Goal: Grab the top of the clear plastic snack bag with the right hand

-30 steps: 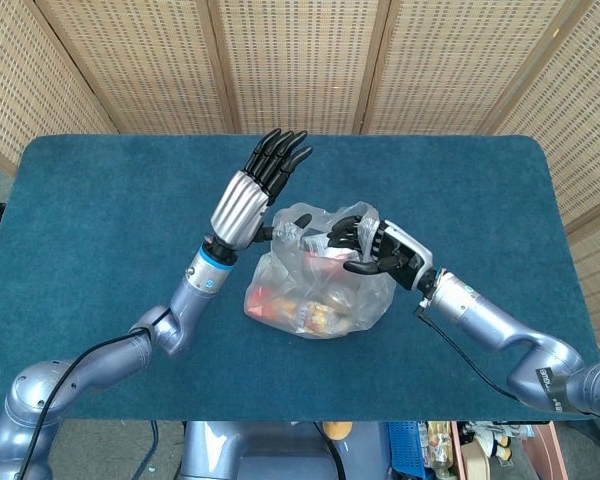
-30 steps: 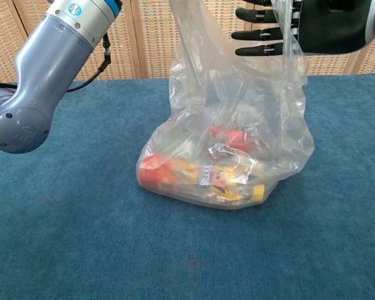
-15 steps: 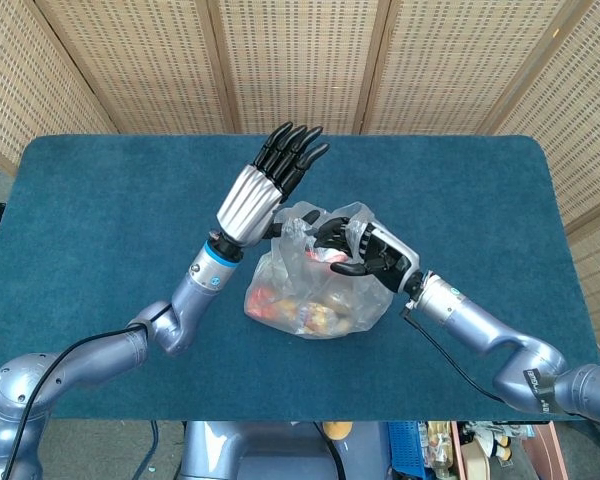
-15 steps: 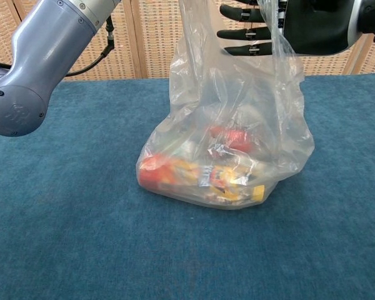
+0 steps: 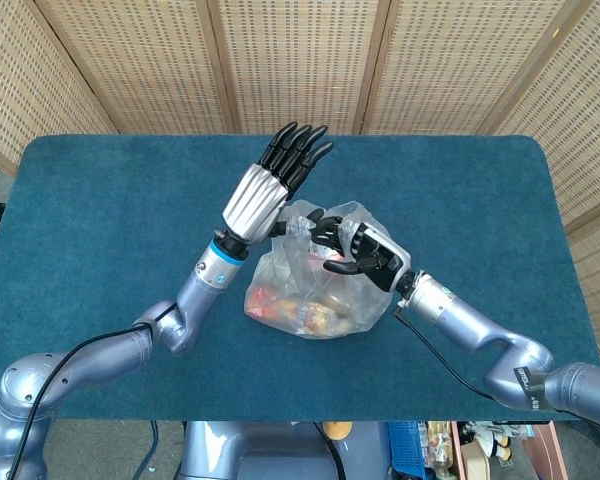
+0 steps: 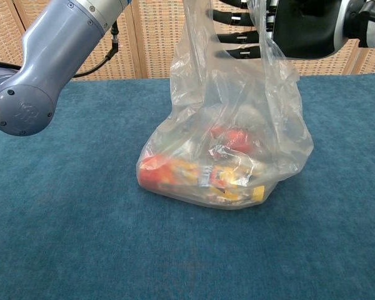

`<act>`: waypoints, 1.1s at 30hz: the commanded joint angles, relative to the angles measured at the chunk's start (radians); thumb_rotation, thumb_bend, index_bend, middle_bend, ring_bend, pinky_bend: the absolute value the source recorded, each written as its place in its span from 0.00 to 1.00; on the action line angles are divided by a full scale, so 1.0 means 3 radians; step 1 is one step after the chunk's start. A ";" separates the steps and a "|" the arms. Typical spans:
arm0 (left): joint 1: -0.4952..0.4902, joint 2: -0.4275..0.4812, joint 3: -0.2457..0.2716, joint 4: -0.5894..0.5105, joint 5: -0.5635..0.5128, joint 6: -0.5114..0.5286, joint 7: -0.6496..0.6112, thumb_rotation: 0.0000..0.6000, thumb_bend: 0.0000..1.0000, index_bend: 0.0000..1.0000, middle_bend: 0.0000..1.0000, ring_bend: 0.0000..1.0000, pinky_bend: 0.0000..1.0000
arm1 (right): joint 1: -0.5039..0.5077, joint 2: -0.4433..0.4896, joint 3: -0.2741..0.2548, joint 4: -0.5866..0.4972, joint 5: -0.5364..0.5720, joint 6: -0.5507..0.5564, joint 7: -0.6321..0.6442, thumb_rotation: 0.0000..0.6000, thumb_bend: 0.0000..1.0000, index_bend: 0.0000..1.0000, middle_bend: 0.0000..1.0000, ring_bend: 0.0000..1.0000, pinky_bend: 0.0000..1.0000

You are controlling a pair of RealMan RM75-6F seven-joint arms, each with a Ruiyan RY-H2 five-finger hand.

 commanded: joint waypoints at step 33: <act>-0.0171 -0.0081 -0.0149 0.0039 -0.0197 -0.0218 0.0117 1.00 0.29 0.00 0.00 0.00 0.00 | -0.0025 -0.0353 0.0262 0.0205 -0.0146 0.0008 0.0282 1.00 0.11 0.33 0.35 0.11 0.06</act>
